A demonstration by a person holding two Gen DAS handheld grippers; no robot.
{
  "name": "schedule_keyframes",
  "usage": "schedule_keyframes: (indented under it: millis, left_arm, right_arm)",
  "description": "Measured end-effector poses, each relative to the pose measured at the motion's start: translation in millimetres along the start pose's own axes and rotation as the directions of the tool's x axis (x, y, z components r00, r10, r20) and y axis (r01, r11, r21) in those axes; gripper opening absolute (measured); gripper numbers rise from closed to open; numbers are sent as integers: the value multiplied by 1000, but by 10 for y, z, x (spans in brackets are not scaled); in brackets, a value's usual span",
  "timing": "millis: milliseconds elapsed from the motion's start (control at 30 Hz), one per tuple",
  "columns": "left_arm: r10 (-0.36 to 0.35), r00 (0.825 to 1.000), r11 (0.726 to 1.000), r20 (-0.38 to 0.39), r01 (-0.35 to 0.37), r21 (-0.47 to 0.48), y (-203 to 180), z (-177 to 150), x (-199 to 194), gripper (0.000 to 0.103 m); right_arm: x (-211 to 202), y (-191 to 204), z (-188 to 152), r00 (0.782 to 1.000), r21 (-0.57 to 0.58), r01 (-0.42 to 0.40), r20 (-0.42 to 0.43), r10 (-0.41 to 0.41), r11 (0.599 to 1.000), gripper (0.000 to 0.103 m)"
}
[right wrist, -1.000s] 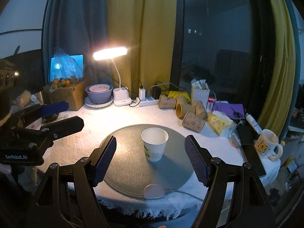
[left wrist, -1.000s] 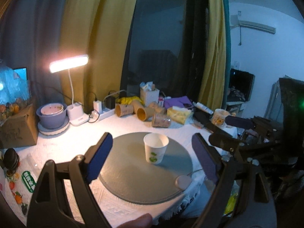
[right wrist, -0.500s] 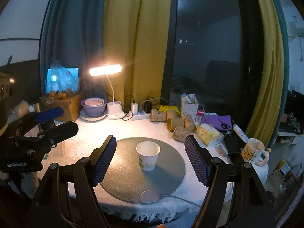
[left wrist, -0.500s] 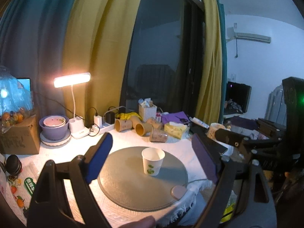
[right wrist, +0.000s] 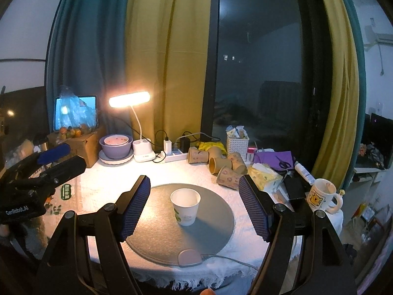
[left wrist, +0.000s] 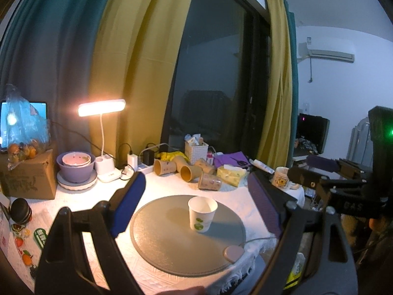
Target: Flip cup upright
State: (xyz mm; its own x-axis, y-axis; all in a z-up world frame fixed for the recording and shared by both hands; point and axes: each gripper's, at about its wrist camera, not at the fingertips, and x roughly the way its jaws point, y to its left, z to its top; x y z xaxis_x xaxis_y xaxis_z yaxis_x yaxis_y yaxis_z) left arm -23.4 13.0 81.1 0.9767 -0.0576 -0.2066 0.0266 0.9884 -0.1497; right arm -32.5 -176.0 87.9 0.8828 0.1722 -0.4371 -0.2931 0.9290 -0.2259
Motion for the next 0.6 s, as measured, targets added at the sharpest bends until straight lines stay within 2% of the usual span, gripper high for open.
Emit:
schedule_keyframes:
  millis: [600]
  left_arm:
    - [-2, 1000, 1000, 0, 2, 0, -6, 0, -18, 86]
  right_arm:
    - [9, -24, -8, 1000, 2, 2, -3, -2, 1000, 77]
